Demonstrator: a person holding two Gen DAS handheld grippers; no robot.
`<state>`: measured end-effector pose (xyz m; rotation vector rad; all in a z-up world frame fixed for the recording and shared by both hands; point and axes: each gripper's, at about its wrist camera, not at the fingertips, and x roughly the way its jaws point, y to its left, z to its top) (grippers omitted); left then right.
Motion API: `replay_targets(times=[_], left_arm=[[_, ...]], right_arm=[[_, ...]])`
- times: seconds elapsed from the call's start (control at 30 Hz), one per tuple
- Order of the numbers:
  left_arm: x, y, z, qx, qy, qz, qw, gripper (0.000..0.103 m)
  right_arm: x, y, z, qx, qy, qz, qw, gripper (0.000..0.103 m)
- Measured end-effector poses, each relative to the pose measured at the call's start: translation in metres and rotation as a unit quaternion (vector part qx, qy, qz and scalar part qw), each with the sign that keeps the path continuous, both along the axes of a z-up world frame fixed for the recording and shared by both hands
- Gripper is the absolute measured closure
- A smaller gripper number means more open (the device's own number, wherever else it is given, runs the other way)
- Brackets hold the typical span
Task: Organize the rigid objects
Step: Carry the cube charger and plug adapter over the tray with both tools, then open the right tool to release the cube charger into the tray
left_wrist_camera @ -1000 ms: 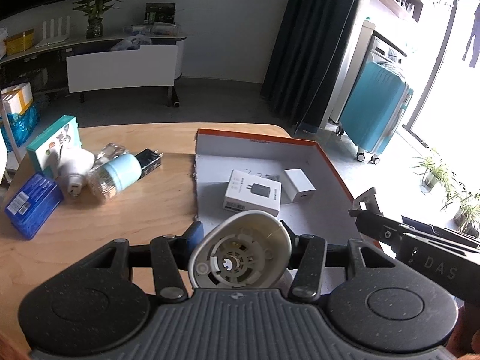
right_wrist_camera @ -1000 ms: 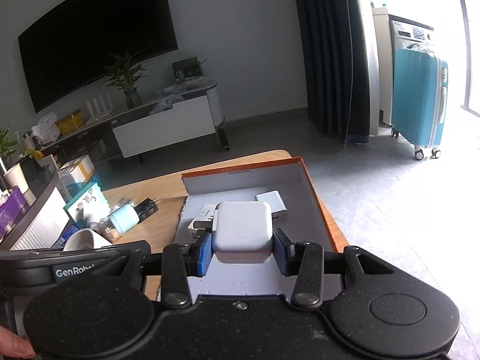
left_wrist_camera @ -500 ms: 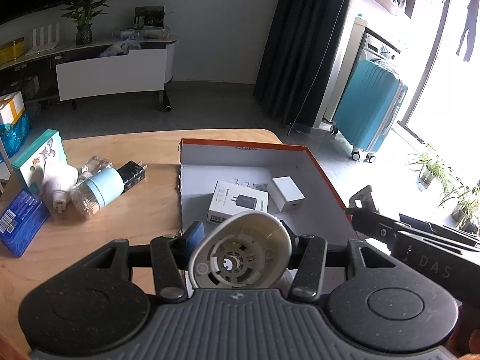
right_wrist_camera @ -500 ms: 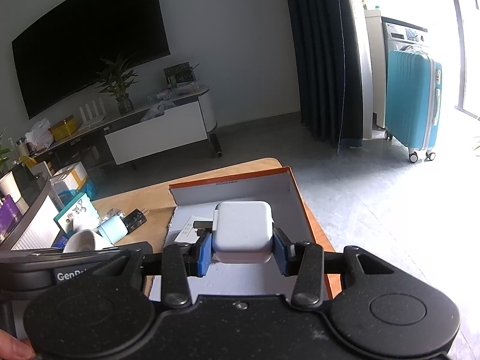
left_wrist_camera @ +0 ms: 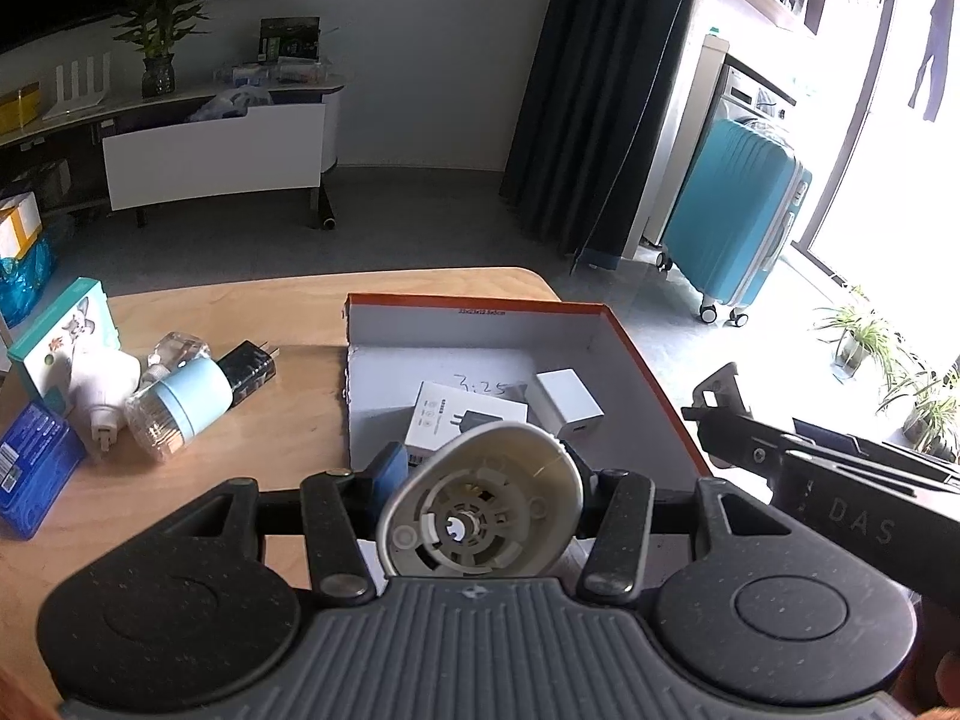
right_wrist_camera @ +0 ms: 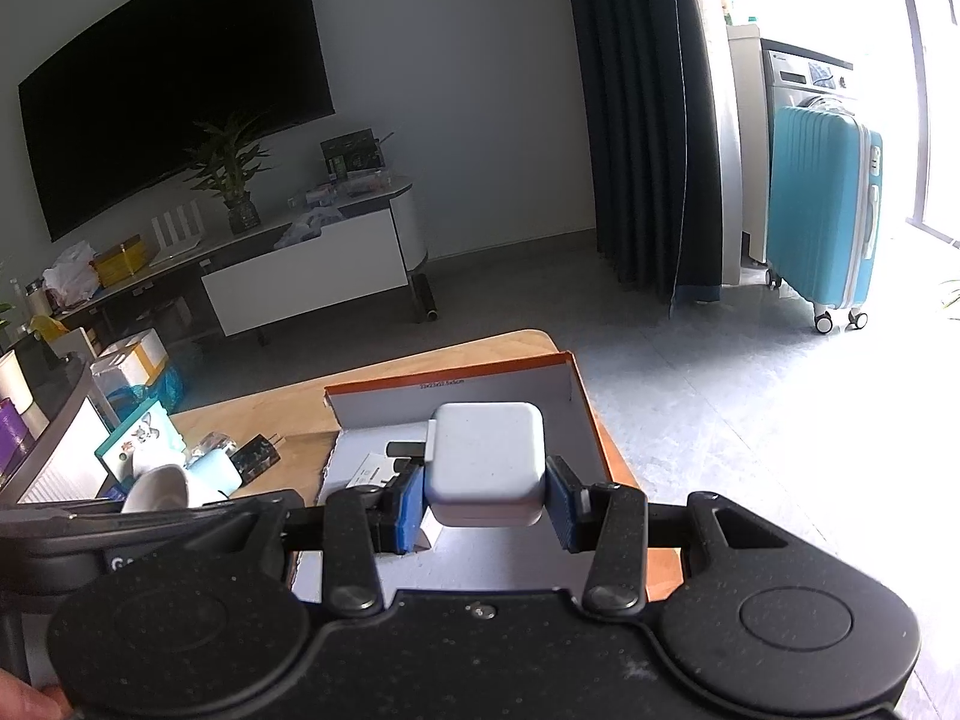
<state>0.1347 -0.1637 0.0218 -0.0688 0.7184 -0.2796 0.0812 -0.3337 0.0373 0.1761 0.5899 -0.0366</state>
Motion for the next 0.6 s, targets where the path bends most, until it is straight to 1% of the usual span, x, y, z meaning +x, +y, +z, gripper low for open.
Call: replay_targets(times=[0.33,0.6], left_arm=[[0.013,-0.006,-0.003,0.001,0.004,-0.005,1.0000,0.051],[0.027,-0.010,-0.009,0.002,0.014,-0.006,0.9999,0.051]], right_arm=[[0.016,-0.005,-0.001,0.002,0.006,0.001,1.000,0.052],[0.047,-0.012,-0.008,0.010,0.022,0.002,1.000,0.052]])
